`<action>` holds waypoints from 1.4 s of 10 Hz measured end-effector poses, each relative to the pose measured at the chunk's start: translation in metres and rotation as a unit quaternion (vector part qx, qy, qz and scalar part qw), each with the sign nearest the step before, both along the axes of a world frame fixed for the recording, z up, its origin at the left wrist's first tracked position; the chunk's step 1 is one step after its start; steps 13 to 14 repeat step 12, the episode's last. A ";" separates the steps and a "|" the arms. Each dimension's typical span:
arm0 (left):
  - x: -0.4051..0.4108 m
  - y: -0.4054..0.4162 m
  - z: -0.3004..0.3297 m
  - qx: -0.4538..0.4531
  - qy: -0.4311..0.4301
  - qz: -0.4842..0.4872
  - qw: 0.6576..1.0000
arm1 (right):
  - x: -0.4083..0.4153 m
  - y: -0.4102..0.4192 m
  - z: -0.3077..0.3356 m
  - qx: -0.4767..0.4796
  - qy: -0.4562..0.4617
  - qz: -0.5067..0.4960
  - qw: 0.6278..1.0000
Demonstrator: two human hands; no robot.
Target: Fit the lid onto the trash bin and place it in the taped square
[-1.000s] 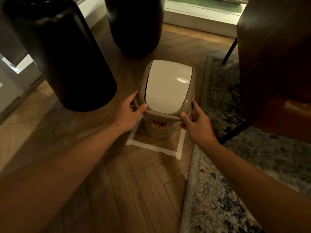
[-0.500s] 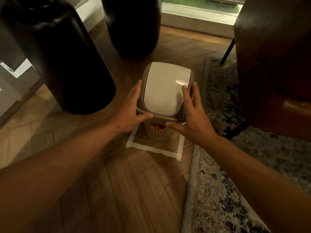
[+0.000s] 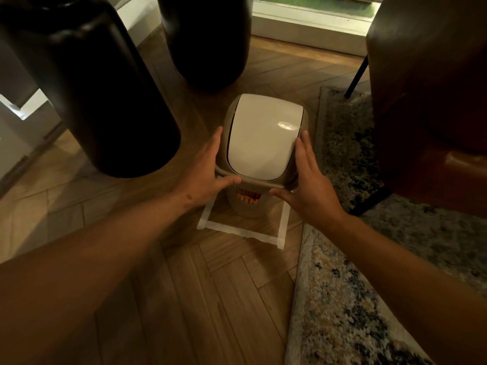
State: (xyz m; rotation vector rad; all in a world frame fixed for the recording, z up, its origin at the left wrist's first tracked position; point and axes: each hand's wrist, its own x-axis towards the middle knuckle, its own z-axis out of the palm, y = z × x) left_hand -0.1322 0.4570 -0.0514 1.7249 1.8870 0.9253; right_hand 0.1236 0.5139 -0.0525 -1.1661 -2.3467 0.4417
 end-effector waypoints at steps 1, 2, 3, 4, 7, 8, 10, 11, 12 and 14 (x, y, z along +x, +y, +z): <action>-0.001 0.000 0.002 -0.001 0.008 0.006 1.000 | -0.004 0.005 0.001 0.009 -0.009 0.006 1.000; 0.000 0.000 0.006 -0.007 0.032 0.007 0.999 | -0.003 0.009 0.003 0.013 -0.023 0.010 1.000; 0.001 -0.002 0.007 -0.011 0.044 0.004 0.999 | 0.000 0.008 0.004 0.020 -0.034 0.013 0.999; 0.002 -0.003 0.006 -0.013 0.048 0.009 0.999 | 0.003 0.003 0.004 0.035 -0.038 0.012 0.999; 0.002 -0.003 0.007 -0.009 0.046 -0.002 0.999 | 0.002 0.000 0.004 0.032 -0.038 0.016 0.999; 0.003 -0.003 0.008 -0.011 0.036 -0.003 0.999 | 0.000 -0.003 0.003 0.036 -0.038 0.010 0.999; 0.002 -0.006 0.011 -0.019 0.043 -0.011 0.999 | 0.000 -0.005 0.009 0.029 -0.043 0.005 0.999; -0.001 -0.012 0.017 -0.020 0.043 -0.015 0.999 | 0.002 -0.006 0.022 0.011 -0.043 -0.002 0.999; -0.002 -0.022 0.033 -0.036 0.062 -0.004 0.997 | 0.003 -0.010 0.045 0.015 -0.039 0.024 0.999; -0.002 -0.022 0.033 -0.036 0.062 -0.004 0.997 | 0.003 -0.010 0.045 0.015 -0.039 0.024 0.999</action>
